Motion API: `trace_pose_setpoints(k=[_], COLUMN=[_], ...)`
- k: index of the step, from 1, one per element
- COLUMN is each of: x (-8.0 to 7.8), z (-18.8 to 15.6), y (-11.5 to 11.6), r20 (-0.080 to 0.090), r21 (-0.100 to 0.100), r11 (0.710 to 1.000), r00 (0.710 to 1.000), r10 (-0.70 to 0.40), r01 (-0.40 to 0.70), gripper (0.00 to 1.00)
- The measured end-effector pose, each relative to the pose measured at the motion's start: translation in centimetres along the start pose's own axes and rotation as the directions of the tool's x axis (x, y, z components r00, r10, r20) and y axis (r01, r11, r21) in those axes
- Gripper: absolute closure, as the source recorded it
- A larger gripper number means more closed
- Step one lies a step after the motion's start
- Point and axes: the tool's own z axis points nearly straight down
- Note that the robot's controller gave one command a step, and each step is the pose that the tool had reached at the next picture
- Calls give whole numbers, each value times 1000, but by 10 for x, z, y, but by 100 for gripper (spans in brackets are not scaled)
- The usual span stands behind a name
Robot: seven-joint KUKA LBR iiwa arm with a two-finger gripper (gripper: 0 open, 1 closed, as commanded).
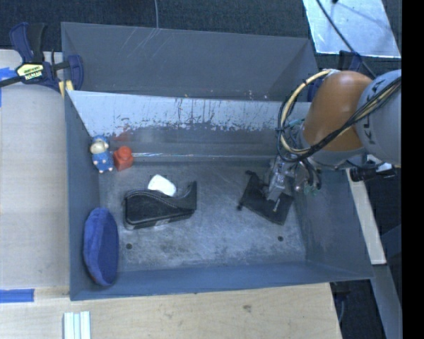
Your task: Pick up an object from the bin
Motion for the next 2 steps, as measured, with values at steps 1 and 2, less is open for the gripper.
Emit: trace_pose_setpoints(k=[1, 2], x=[-3, -5], z=[-58, -64], y=[0, 0], r20=[4, 1], r21=[-2, -1], r11=[1000, 1000], r00=[1000, 1000], r10=[-1, -3], r01=[1, 3], gripper=[100, 100])
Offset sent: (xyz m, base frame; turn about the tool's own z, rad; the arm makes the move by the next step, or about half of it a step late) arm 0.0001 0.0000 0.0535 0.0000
